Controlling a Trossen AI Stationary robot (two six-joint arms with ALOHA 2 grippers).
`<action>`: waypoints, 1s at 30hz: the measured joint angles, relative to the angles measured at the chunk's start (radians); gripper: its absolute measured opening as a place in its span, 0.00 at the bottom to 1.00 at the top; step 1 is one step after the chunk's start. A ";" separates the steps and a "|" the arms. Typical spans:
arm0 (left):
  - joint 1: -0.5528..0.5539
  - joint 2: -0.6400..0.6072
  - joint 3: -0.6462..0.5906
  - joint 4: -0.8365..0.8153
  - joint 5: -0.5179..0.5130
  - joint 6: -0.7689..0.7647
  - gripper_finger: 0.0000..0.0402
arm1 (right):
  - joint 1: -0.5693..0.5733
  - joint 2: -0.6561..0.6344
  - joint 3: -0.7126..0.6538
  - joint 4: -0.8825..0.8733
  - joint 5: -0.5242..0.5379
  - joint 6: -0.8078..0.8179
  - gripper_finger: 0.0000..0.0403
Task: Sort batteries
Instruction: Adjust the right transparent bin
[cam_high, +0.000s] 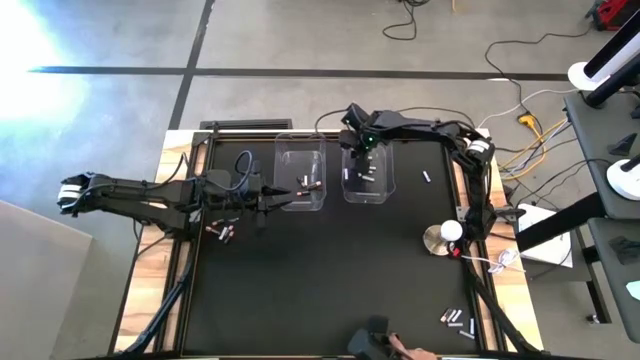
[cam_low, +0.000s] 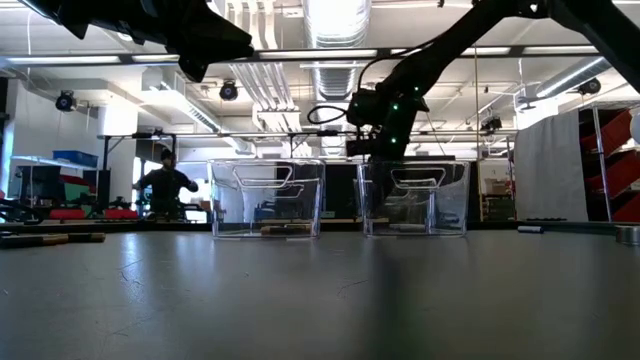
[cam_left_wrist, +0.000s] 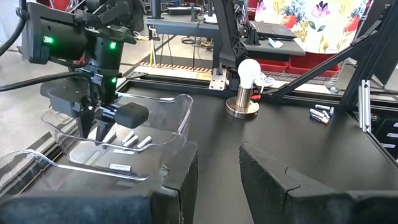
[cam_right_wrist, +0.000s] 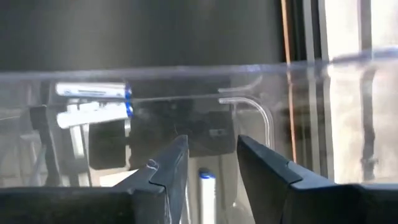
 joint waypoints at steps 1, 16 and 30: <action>0.000 0.000 0.000 0.000 0.000 0.001 0.25 | 0.005 0.000 0.000 0.007 -0.001 -0.003 0.32; 0.000 0.000 0.000 -0.018 -0.009 0.001 0.25 | 0.055 -0.100 0.001 -0.119 -0.003 0.052 0.33; 0.000 0.014 0.000 -0.023 -0.008 -0.016 0.25 | 0.244 -0.170 0.001 -0.190 -0.038 0.177 0.33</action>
